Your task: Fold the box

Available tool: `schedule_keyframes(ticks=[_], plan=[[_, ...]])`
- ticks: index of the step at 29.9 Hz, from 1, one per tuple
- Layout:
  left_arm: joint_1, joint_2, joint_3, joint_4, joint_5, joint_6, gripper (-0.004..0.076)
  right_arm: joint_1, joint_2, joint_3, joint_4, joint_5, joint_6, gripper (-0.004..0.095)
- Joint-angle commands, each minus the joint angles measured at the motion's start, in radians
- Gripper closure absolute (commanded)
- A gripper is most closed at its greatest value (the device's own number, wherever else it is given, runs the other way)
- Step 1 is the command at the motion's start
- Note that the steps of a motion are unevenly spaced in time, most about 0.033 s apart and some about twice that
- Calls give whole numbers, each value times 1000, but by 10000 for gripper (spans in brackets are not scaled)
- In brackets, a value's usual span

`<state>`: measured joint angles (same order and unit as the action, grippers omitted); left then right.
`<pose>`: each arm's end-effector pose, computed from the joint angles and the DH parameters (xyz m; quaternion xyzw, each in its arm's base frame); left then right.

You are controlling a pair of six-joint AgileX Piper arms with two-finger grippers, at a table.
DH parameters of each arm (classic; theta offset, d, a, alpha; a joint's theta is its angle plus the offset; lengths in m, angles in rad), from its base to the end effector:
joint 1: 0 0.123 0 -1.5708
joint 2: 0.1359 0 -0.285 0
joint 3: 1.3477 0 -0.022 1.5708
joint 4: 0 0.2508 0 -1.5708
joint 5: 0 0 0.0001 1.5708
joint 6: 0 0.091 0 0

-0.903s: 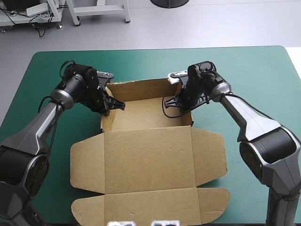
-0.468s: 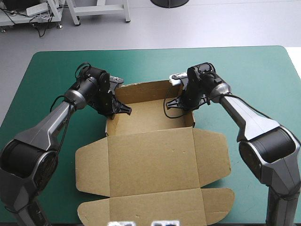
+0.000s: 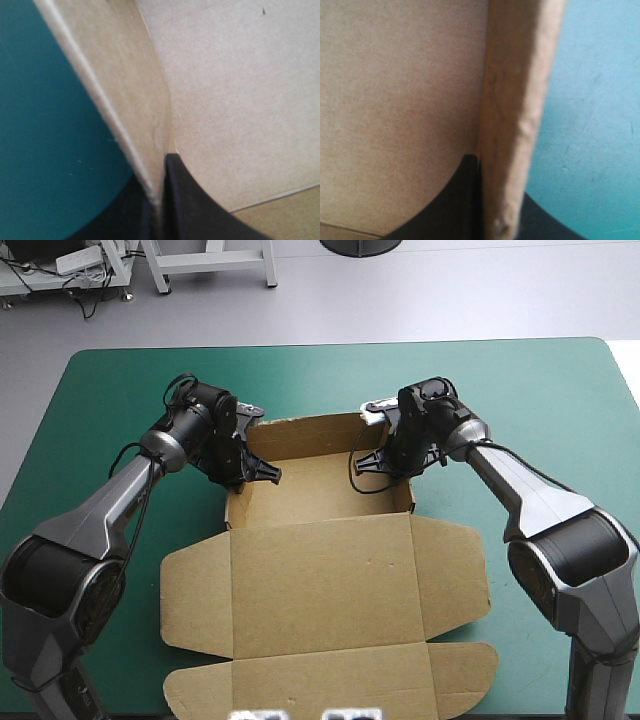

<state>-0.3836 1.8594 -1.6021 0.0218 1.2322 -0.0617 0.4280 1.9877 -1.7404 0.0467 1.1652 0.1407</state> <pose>0.3563 -0.1418 0.2722 0.1624 0.9831 -0.0083 0.0844 0.3830 0.1790 0.2591 -0.1356 0.9829 0.0559 0.1112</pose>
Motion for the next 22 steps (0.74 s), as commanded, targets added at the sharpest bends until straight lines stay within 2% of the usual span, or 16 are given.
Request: schedule_keyframes(ticks=[1, 3, 5, 7, 9, 12, 15, 22], plan=[[4, -10, -7, 90, 55, 10, 733, -9, -58, -18, -47, 91, -69, 920], [4, -12, -7, 83, 57, 7, 722, -9, -58, -18, -29, 91, -93, 880], [4, -16, -7, 60, 57, 7, 664, -9, -58, -18, -8, 91, -114, 787], [4, -22, -9, 44, 57, 7, 576, -9, -58, -18, 29, 91, -141, 600], [4, -31, -18, 42, 57, 5, 453, -9, -58, -18, 52, 91, -141, 364], [4, -46, -32, 42, 57, -26, 279, -9, -61, -18, 47, 91, -126, 107], [4, -59, -57, 42, 57, -47, 173, -11, -62, -18, 46, 91, -126, 39], [4, -61, -98, 45, 57, -54, 164, -11, -88, -28, 30, 91, -126, 43]])
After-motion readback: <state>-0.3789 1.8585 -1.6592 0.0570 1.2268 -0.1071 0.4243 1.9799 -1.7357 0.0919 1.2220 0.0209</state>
